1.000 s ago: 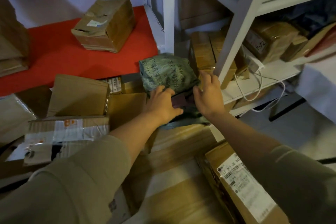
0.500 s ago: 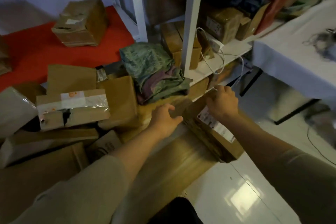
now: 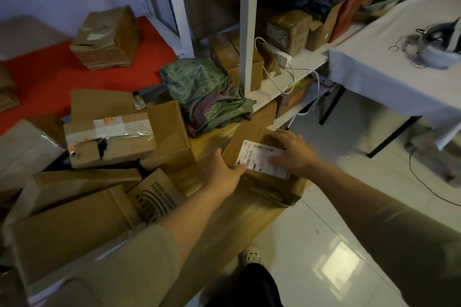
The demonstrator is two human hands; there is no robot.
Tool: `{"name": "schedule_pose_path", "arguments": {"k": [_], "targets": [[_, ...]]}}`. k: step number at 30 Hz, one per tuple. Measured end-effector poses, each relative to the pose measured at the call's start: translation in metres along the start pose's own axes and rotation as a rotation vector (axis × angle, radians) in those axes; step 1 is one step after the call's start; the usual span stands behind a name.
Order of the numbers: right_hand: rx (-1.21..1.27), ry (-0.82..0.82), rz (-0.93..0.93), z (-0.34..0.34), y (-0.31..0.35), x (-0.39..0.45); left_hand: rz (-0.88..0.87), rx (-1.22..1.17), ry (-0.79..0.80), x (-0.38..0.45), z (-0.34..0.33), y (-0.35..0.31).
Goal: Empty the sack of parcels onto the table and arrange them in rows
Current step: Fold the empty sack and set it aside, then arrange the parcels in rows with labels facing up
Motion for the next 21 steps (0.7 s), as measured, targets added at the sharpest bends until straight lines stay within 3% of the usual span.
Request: {"name": "schedule_pose_path", "arguments": {"k": [2,5,7,9,11,15,21], "targets": [[-0.012,-0.083,0.036,-0.004,0.007,-0.007,0.019,0.036,-0.02,-0.001,0.007,0.004],[-0.079,-0.306,-0.197,-0.009,-0.001,-0.022,0.031,0.061,-0.032,0.002,0.012,0.008],[-0.037,-0.283,-0.391,-0.016,-0.01,-0.03,0.041,0.086,-0.023,0.002,0.01,0.009],[0.202,-0.189,-0.452,-0.022,-0.014,-0.03,0.054,0.123,-0.034,0.001,0.009,0.009],[0.386,-0.146,-0.41,-0.023,-0.011,-0.023,0.069,0.138,-0.064,-0.002,0.011,0.009],[0.279,-0.156,-0.206,-0.012,0.008,0.003,0.173,0.096,-0.098,-0.004,0.022,0.018],[0.032,-0.009,0.088,-0.003,0.04,0.057,0.216,-0.039,0.126,-0.027,0.034,0.028]]}}
Point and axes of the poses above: each hand's wrist, its own x-axis towards the middle knuckle, its own z-axis out of the back of the hand, y = z × x, the point moved 2 cm from there along x, towards the middle knuckle, and after that the axes turned 11 degrees about y, right-handed, at the moved point
